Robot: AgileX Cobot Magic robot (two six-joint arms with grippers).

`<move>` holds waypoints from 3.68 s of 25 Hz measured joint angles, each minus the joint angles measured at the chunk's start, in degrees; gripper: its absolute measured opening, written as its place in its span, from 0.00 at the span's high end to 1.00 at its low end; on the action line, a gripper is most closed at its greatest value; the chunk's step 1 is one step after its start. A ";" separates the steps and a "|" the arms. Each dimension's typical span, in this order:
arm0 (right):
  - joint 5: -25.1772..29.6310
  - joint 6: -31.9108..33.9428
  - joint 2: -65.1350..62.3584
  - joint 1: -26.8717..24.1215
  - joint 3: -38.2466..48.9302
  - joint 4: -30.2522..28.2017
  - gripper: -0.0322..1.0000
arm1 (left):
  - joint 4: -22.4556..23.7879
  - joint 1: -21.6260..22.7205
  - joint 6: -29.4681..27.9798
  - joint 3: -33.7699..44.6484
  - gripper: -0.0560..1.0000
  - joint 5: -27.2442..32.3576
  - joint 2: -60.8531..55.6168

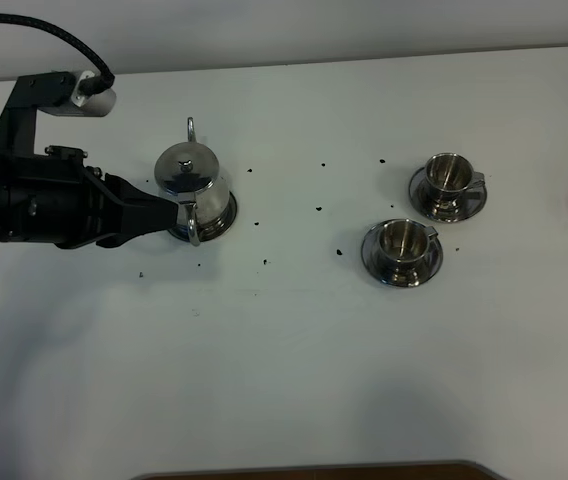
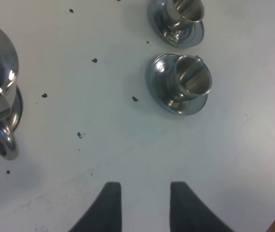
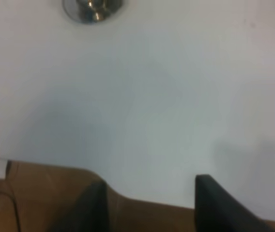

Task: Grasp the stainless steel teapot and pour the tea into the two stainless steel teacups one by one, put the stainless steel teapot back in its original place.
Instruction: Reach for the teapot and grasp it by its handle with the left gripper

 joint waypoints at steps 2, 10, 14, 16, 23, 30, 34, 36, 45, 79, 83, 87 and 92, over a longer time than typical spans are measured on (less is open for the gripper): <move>-0.27 0.00 -0.42 0.00 0.15 0.05 0.57 | 0.00 0.00 0.00 0.00 0.66 0.00 0.00; -0.60 0.05 -0.49 0.00 0.29 3.17 0.57 | 0.00 0.00 0.00 0.00 0.66 0.07 0.00; -0.60 0.05 -0.49 0.00 0.29 3.36 0.57 | 0.00 0.00 0.00 0.00 0.66 0.07 0.00; -0.60 0.05 -0.49 -0.56 0.29 3.30 0.57 | 0.00 0.00 0.00 0.00 0.66 0.07 0.00; -0.72 0.05 -6.70 -10.40 0.29 3.20 0.57 | 0.00 0.00 0.00 0.00 0.66 -0.20 0.00; -0.60 0.05 -14.01 -13.59 0.33 3.15 0.57 | 0.00 0.00 0.00 0.00 0.66 -0.54 0.00; -0.54 0.05 -15.37 -13.65 0.33 3.09 0.57 | 0.00 0.00 0.00 0.00 0.66 -1.29 0.00; -0.54 0.05 -16.39 -13.78 0.33 3.04 0.57 | 0.00 0.00 0.00 0.00 0.66 -1.76 0.00; -0.54 0.05 -19.75 -13.78 0.33 2.45 0.57 | 0.00 0.00 0.00 0.00 0.66 -1.98 0.00; -0.54 0.05 -19.75 -13.78 0.33 2.13 0.57 | 37.82 -7.93 -49.81 -17.03 0.66 15.43 5.28; -0.54 0.05 -19.75 -13.78 0.33 2.13 0.57 | 43.79 -10.25 -56.72 -20.78 0.66 17.93 10.75; -0.54 0.05 -19.75 -13.78 0.33 2.13 0.57 | 44.89 -10.32 -58.46 -25.49 0.66 20.27 15.69; -0.54 0.05 -19.75 -13.78 0.33 2.13 0.57 | 47.01 -10.38 -61.08 -30.38 0.66 24.05 21.61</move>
